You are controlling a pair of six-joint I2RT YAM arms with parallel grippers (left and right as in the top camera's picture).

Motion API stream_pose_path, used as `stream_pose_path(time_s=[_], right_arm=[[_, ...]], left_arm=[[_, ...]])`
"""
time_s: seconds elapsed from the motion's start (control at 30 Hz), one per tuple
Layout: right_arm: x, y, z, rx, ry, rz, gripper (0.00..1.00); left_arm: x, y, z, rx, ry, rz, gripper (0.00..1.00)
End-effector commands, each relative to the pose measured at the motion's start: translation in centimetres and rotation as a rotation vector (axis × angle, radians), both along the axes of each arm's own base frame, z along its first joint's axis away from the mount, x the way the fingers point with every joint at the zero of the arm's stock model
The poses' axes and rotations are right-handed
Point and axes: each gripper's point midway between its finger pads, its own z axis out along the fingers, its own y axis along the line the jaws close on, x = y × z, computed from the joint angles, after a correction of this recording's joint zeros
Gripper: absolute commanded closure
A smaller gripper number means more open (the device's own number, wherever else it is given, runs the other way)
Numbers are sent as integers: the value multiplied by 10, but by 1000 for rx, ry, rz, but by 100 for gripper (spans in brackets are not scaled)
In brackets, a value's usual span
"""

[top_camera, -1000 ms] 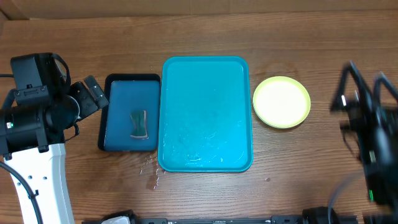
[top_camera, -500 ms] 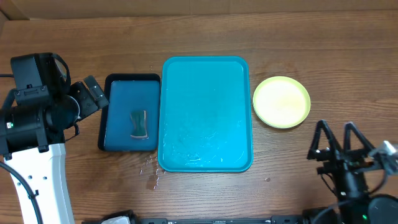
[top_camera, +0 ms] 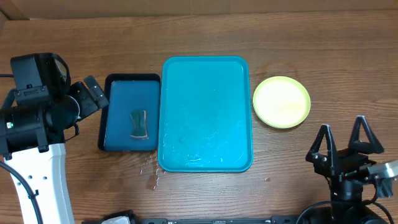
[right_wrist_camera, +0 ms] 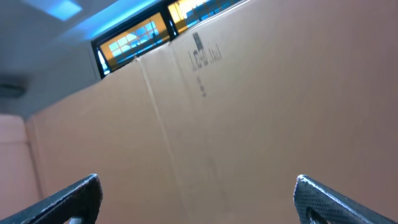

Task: Clean dirty plates on tray and stack at the side

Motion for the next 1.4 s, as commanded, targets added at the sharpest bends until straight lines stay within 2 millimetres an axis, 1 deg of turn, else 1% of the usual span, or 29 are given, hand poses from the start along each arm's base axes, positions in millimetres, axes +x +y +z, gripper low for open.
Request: stream_pose_path(time_s=[0.0,0.07,0.13,0.23,0.27,0.3,0.53,0.63,0.77,0.83,1.37], right_arm=[[0,2,-3,-136,-17,-63,0],[3,2,-9,-168,-4,-79,0],[10,2,-22,-184,38,-91,0],[25,3,-55,-201,140,-86,0],[31,3,-71,-207,181,-81,0],[33,4,-77,-210,195,-79,0],[51,9,-141,-236,331,-49,0],[54,11,-162,-247,389,-35,0],[55,12,-178,-258,450,-23,0],[55,12,-192,-265,509,-17,0],[55,11,-191,-287,502,-31,0]], left_arm=[[1,2,1,-9,-5,22,0],[2,2,1,-9,-5,22,0],[1,2,1,-9,-5,22,0],[1,2,1,-9,-5,22,0],[1,2,1,-9,-5,22,0],[1,2,1,-9,-5,22,0],[1,2,1,-9,-5,22,0],[1,2,1,-9,-5,22,0],[1,2,1,-9,-5,22,0],[2,2,1,-9,-5,22,1],[2,2,0,-10,-2,22,0]])
